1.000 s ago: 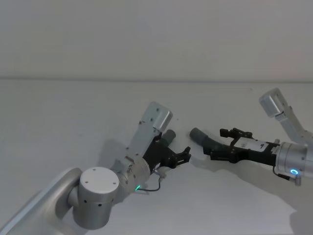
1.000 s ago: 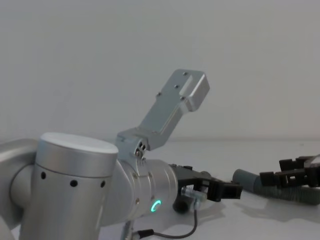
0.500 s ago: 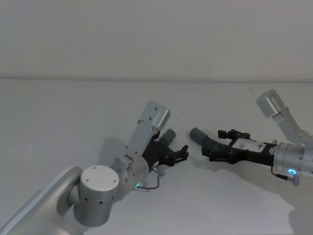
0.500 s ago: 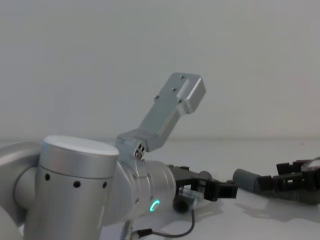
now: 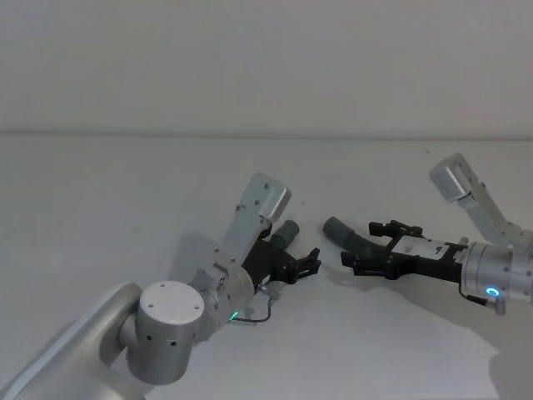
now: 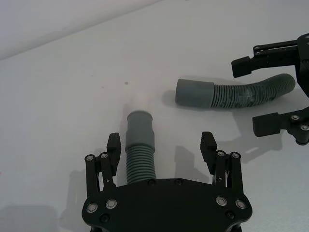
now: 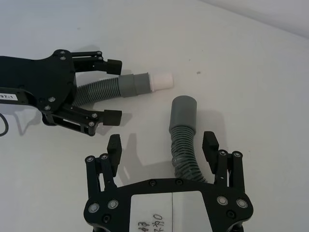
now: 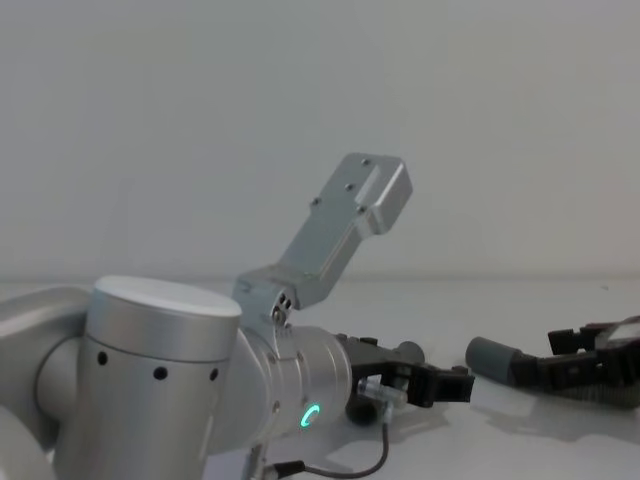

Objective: Use both hands to pick up one end of the pipe from the table, align the ends, and insert them.

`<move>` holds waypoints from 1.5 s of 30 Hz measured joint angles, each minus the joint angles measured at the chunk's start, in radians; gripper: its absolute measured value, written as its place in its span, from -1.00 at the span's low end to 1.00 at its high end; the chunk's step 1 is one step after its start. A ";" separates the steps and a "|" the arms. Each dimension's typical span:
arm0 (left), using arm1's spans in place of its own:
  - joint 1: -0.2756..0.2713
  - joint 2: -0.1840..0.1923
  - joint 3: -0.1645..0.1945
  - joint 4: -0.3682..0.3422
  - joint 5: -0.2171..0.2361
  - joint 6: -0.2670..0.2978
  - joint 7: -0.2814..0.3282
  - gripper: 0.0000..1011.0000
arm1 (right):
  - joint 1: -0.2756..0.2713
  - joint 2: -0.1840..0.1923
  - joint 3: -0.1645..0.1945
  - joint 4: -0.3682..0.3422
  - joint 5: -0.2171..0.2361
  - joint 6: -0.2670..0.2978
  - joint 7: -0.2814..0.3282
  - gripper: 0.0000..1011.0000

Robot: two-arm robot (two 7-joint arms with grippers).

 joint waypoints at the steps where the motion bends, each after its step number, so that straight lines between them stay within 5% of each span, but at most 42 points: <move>1: -0.001 -0.001 0.000 0.003 0.002 0.000 -0.001 0.98 | 0.001 0.000 -0.002 0.001 -0.001 0.000 -0.001 0.98; 45: -0.004 -0.018 -0.011 0.035 0.037 0.003 -0.012 0.98 | 0.033 -0.006 -0.043 0.054 0.002 -0.013 -0.027 0.98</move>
